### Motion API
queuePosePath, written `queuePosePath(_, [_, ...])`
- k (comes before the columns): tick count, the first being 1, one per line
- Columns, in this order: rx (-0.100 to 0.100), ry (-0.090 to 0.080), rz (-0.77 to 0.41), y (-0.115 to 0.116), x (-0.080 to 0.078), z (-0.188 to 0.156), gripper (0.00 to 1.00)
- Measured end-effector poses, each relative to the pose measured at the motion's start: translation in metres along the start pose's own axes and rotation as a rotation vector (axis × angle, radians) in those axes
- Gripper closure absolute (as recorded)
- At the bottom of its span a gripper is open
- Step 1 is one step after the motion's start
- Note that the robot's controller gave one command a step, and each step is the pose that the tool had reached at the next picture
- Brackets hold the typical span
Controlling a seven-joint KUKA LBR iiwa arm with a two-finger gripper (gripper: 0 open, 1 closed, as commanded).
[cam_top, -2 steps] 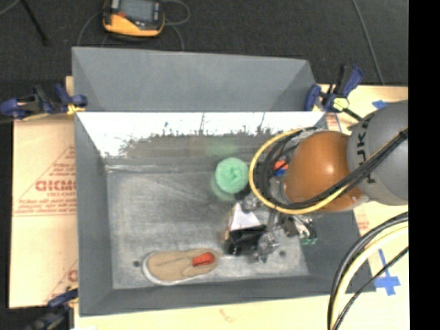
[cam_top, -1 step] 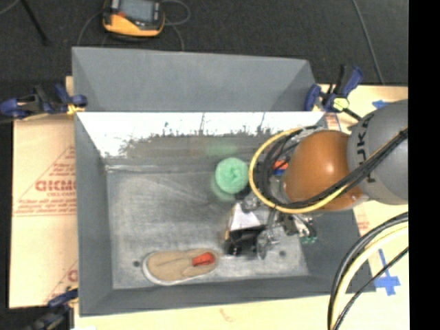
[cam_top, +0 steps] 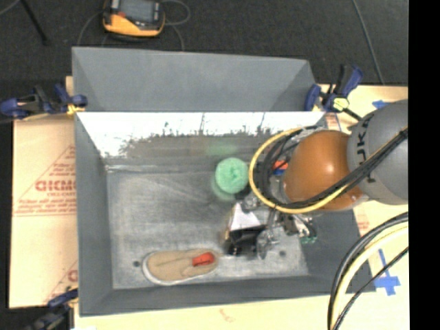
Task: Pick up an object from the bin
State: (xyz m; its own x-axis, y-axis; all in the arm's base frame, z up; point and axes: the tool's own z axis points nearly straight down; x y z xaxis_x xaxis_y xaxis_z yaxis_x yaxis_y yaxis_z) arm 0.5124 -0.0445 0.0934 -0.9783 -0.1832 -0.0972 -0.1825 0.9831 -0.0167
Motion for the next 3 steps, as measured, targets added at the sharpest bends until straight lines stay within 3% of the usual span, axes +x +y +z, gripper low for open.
queuePosePath(3, [0.0, 0.0, 0.0, 0.0, 0.0, 0.0, 1.0])
